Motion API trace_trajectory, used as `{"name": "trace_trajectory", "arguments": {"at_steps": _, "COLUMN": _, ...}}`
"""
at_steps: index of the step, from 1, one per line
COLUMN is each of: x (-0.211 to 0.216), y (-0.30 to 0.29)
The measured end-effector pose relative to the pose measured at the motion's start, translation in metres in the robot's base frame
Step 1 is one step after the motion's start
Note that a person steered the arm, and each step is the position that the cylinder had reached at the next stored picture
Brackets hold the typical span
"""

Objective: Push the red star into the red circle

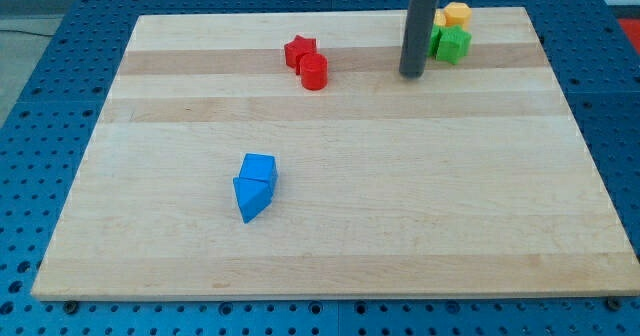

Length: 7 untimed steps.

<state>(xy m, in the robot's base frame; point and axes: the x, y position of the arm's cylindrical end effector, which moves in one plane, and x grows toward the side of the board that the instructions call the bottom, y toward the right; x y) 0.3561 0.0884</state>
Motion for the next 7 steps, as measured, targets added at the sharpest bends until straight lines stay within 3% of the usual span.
{"name": "trace_trajectory", "arguments": {"at_steps": 1, "x": 0.071, "y": -0.063}}
{"name": "trace_trajectory", "arguments": {"at_steps": 2, "x": 0.041, "y": -0.140}}
{"name": "trace_trajectory", "arguments": {"at_steps": 4, "x": -0.029, "y": -0.132}}
{"name": "trace_trajectory", "arguments": {"at_steps": 7, "x": -0.047, "y": -0.029}}
